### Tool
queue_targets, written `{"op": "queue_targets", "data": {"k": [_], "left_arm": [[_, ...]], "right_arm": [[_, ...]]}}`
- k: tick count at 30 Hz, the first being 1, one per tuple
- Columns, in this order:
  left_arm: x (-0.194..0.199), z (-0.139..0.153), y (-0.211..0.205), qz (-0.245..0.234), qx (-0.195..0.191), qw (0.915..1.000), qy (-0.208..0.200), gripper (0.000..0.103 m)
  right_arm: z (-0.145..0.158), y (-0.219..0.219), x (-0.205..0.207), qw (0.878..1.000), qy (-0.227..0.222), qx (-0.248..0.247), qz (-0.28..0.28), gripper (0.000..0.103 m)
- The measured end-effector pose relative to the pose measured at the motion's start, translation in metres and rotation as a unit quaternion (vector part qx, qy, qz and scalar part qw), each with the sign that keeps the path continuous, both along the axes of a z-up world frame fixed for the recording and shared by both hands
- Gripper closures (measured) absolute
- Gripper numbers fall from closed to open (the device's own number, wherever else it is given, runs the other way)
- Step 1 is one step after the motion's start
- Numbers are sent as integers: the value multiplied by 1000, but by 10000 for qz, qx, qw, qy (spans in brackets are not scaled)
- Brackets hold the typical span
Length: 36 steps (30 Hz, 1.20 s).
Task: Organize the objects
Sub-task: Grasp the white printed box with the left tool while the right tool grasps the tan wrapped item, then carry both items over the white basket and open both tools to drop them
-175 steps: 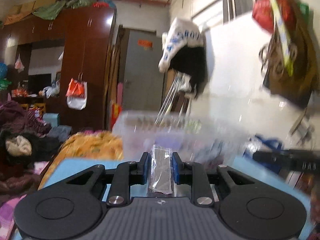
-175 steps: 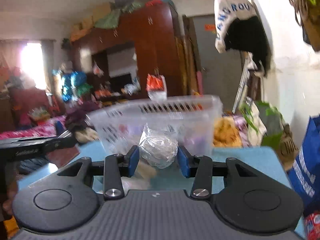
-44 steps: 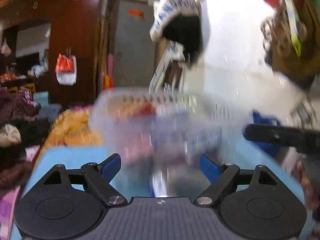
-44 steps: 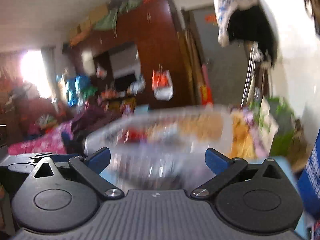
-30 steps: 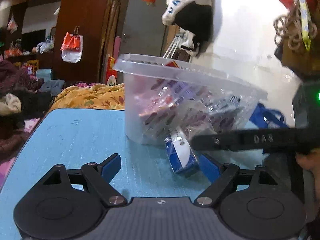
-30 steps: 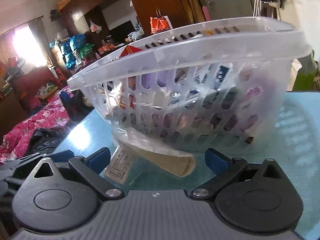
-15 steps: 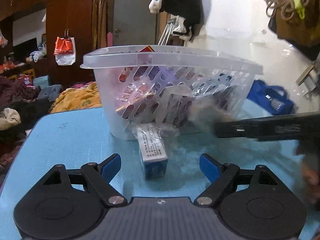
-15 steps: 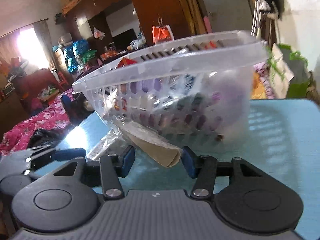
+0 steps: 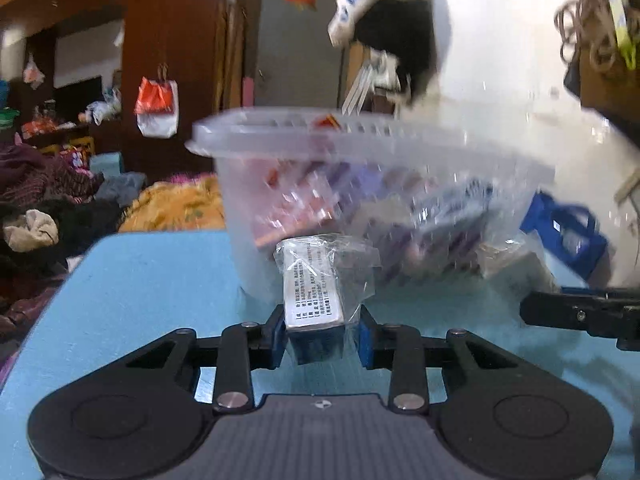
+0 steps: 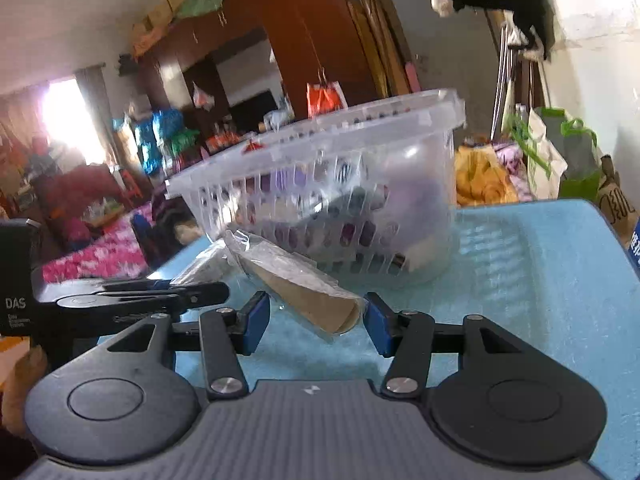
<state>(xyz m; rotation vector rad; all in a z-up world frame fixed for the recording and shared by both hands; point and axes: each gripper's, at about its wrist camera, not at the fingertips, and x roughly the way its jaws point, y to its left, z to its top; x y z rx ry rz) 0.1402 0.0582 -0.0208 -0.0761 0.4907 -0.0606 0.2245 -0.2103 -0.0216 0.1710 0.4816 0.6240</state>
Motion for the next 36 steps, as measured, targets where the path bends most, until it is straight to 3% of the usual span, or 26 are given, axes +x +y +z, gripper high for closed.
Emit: {"op": "queue_targets", "data": {"k": [17, 21, 25, 29, 32, 36], "left_arm": [[-34, 15, -4, -261, -78, 9939, -1072, 65], [-48, 28, 0, -303, -199, 9904, -1331, 65], [-54, 57, -6, -399, 3, 9862, -1604, 65], [-38, 103, -11, -484, -20, 9829, -1774, 65], [-5, 131, -24, -483, 237, 9841, -1694, 65], [56, 137, -32, -269, 392, 9925, -1125, 65]], "right_arm": [[7, -13, -17, 9971, -615, 449, -86, 48], [23, -15, -31, 9944, -952, 454, -110, 48], [53, -11, -37, 9898, -1382, 299, -158, 48], [88, -1, -22, 9851, -1689, 131, -297, 48], [111, 10, 7, 9830, -1756, -4, -529, 48], [111, 27, 52, 9795, -1697, -573, -922, 48]]}}
